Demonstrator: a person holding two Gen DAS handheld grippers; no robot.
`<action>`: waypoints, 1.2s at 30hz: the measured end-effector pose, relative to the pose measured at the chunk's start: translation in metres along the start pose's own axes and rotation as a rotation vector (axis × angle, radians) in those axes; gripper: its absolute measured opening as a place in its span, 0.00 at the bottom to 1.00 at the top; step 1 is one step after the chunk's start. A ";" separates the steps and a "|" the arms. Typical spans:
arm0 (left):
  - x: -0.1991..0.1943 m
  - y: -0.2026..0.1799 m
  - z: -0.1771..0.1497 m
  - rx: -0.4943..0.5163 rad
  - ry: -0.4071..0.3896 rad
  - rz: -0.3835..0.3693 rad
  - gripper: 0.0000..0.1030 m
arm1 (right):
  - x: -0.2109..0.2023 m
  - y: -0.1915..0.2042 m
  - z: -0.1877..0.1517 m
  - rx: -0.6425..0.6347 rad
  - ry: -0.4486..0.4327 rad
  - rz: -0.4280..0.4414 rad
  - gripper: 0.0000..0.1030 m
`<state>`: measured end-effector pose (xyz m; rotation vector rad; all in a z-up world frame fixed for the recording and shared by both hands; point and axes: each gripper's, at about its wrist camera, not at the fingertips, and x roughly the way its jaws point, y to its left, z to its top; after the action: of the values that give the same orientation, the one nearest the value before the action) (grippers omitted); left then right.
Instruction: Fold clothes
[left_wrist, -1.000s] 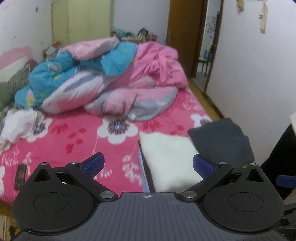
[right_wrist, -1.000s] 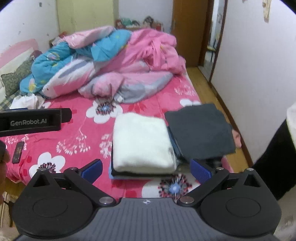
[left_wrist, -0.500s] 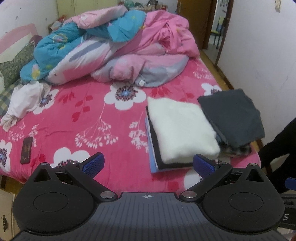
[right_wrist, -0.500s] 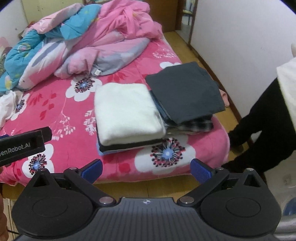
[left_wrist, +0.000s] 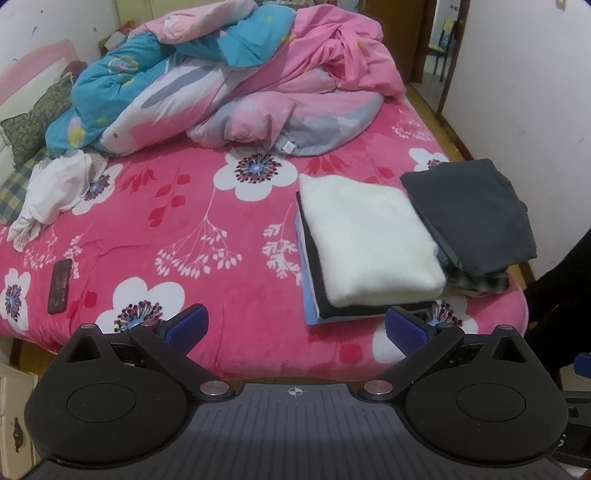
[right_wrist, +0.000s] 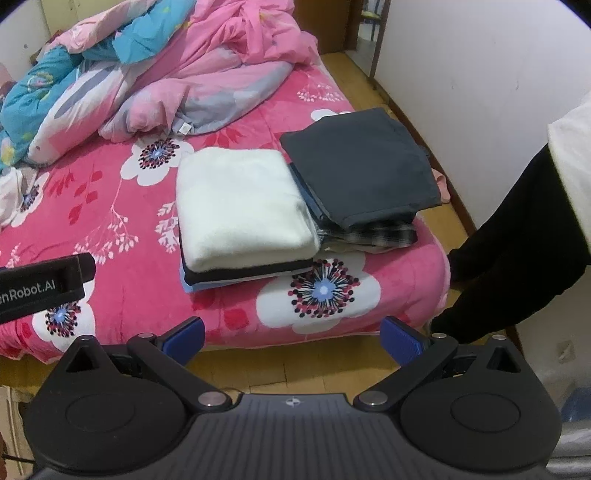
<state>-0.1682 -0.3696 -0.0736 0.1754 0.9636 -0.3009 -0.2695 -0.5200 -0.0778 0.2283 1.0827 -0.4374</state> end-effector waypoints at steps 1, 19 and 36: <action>0.000 0.000 0.000 -0.001 0.002 0.002 1.00 | 0.000 0.000 -0.001 -0.004 0.001 -0.002 1.00; 0.004 0.002 0.000 -0.016 0.017 0.006 1.00 | 0.004 0.006 0.001 -0.046 0.010 -0.016 1.00; 0.005 0.006 0.000 -0.022 0.027 0.013 1.00 | 0.010 0.007 0.000 -0.050 0.025 -0.015 1.00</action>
<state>-0.1639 -0.3649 -0.0779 0.1658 0.9915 -0.2766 -0.2624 -0.5157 -0.0872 0.1818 1.1191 -0.4213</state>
